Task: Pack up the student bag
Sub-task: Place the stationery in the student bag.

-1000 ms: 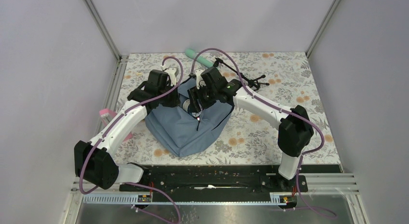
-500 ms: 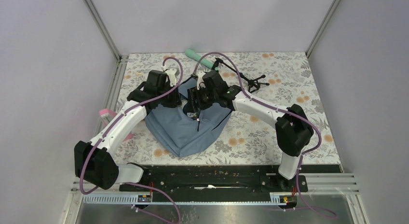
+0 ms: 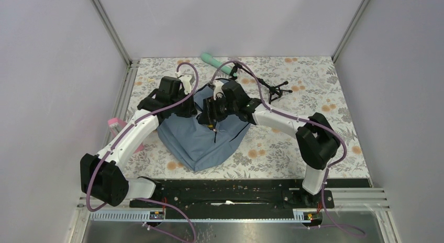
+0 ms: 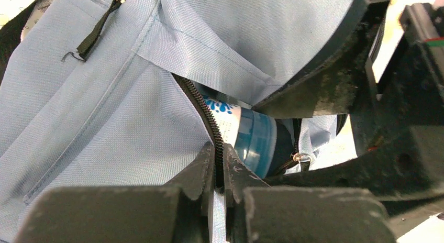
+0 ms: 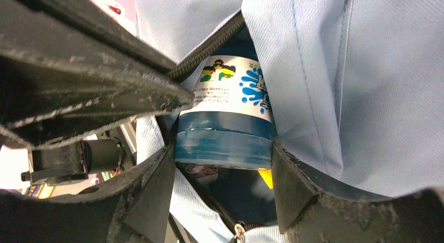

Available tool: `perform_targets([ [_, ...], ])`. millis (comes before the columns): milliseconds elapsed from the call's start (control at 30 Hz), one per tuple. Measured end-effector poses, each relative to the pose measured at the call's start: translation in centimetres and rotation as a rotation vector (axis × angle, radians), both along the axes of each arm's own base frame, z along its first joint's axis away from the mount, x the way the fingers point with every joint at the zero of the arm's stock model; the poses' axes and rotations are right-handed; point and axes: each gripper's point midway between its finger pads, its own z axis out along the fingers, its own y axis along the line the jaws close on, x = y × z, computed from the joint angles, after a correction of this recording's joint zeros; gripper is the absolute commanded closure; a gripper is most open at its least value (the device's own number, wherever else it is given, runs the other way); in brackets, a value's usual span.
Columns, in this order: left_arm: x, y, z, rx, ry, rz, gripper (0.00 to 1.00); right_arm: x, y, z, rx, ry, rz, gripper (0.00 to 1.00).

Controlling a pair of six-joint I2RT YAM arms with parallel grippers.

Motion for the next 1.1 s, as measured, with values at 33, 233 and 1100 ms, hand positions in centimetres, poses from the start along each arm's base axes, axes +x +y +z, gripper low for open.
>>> perform_targets([
  [33,0.0,0.0,0.0,-0.001,0.002,0.000,1.00,-0.3,-0.3,0.1,-0.002,-0.003,0.002,0.30],
  [233,-0.1,-0.1,0.0,-0.008,0.005,-0.004,1.00,-0.9,-1.3,1.0,-0.015,-0.008,0.008,0.22],
  [1100,0.2,0.3,0.1,-0.009,0.001,0.008,1.00,0.8,-1.3,2.2,0.024,-0.028,-0.006,0.65],
])
